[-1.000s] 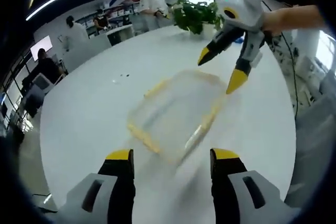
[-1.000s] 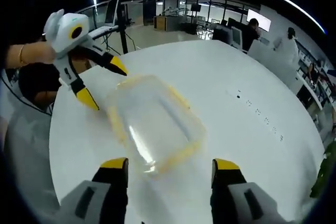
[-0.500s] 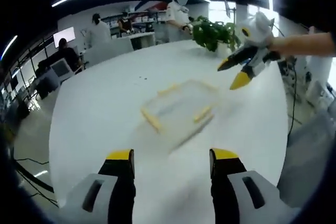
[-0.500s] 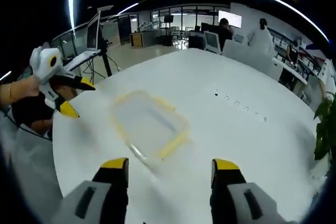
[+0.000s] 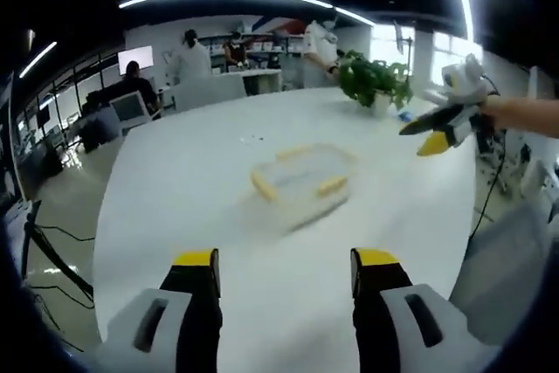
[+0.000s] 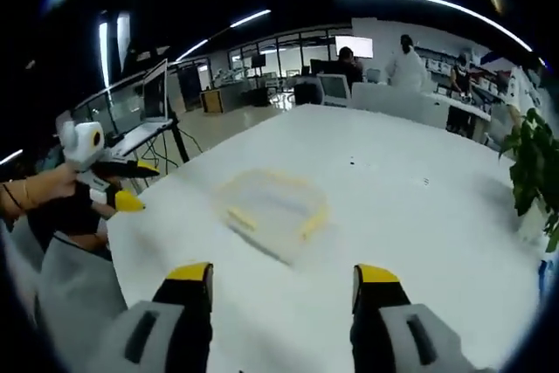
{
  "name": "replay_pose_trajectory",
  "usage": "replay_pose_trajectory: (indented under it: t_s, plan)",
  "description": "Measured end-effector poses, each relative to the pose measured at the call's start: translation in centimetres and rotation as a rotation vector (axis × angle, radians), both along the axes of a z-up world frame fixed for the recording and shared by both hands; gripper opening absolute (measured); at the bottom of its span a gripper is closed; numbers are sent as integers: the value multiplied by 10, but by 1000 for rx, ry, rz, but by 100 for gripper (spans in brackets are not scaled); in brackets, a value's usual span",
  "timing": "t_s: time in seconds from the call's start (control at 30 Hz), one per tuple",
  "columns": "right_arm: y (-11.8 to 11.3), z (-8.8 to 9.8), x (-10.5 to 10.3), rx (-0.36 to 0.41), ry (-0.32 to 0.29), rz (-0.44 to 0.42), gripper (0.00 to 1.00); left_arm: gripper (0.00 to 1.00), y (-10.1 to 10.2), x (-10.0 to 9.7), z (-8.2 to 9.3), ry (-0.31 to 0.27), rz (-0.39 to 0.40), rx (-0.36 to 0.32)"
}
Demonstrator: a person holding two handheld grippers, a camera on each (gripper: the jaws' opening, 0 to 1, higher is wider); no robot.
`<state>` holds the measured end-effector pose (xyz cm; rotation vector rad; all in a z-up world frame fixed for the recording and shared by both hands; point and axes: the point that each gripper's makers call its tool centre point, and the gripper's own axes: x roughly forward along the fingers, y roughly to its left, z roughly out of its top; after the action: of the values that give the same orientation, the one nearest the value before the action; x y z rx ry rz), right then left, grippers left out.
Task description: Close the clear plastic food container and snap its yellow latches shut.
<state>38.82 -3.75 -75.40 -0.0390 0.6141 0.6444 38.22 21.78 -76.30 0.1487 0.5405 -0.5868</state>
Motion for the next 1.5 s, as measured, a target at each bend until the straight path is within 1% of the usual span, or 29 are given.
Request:
replay_pose_trajectory:
  t_s: [0.07,0.13,0.2,0.3,0.4,0.5,0.6,0.67,0.77,0.87,1.03,1.07,1.13,1.2,1.37,1.5]
  plan:
    - [-2,1,-11,18,-1,-20,64,60,1,-9,0,1,11,-13]
    - [-2,3,-18,32,-5,-33,64,61,-1,-18,1,2,21,-46]
    - [-1,5,-26,45,-11,-41,65,65,-8,-27,7,-11,8,-96]
    - [0,6,-34,48,-28,-39,65,73,-12,-34,13,-29,12,-126]
    - [1,5,-46,46,-19,-46,67,74,-16,-41,19,-46,6,-136]
    - [1,6,-57,53,-8,-42,68,74,-18,-45,21,-56,2,-125]
    - [-1,10,-64,65,-20,-49,70,75,-19,-50,24,-62,8,-134]
    - [-4,12,-67,76,-23,-75,73,75,-19,-53,24,-63,19,-148]
    - [-7,12,-76,85,-28,-98,77,76,-18,-56,19,-52,39,-184]
    - [-9,9,-85,100,-20,-115,80,78,-14,-60,12,-41,59,-184]
    - [-11,-4,-101,109,2,-142,80,80,-18,-71,5,-42,76,-211]
    - [-11,-9,-107,111,14,-145,80,81,-18,-72,3,-35,77,-215]
    - [-10,-16,-114,122,33,-153,80,81,-21,-78,-8,2,72,-210]
    - [-9,-18,-120,134,43,-159,80,82,-23,-81,-11,12,69,-204]
    - [-7,-21,-125,144,55,-160,80,81,-22,-82,-9,13,80,-215]
    - [-7,-17,-125,160,45,-167,80,81,-21,-82,-8,13,80,-214]
